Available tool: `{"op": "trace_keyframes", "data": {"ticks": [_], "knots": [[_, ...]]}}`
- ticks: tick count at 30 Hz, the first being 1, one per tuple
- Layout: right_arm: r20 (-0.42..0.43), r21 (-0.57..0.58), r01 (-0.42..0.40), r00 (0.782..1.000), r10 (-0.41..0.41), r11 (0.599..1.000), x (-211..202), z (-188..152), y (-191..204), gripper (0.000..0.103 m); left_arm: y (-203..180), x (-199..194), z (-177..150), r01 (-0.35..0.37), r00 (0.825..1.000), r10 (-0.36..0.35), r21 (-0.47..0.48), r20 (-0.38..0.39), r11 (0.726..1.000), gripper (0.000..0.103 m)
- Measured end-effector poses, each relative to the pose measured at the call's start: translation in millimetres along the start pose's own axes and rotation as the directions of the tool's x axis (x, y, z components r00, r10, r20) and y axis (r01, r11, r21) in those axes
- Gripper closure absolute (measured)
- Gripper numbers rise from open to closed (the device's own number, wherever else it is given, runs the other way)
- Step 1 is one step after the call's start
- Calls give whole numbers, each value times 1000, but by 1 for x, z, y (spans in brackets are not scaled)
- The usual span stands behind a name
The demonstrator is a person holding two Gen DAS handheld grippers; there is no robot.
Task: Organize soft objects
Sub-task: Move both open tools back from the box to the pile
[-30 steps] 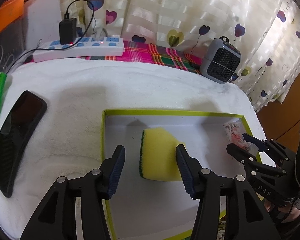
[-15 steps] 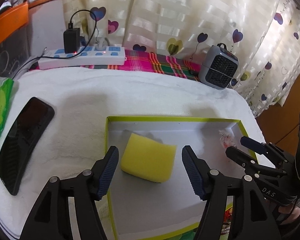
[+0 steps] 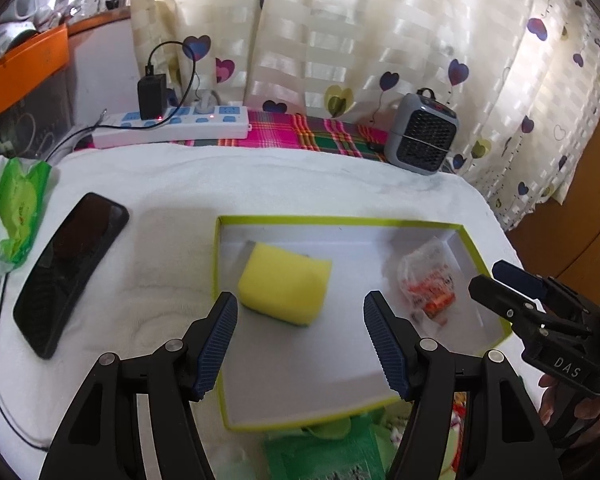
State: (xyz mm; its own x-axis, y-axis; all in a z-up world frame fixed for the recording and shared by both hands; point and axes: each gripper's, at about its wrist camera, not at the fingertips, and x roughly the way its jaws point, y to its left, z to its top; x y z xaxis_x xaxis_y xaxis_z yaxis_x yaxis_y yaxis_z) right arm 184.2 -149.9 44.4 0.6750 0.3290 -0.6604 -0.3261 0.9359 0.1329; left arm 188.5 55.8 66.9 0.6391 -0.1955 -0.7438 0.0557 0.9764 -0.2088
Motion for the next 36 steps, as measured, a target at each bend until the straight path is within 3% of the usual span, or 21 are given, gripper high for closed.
{"op": "trace_keyframes", "data": {"ticks": [14,24,36], "knots": [[44,24,0,999,-1,1000,-36,-26,6,43,-6,-32,-35,-26,999,26,0,29,1000,37],[57,45,-3,998,0,999,-53,-53,9,43,-9,-50,-64,-82,995,81,30,51,996,37],[84,87,-24,996,16,996,-79,-87,5,43,1,-70,-92,-55,997,55,5,61,998,37]]}}
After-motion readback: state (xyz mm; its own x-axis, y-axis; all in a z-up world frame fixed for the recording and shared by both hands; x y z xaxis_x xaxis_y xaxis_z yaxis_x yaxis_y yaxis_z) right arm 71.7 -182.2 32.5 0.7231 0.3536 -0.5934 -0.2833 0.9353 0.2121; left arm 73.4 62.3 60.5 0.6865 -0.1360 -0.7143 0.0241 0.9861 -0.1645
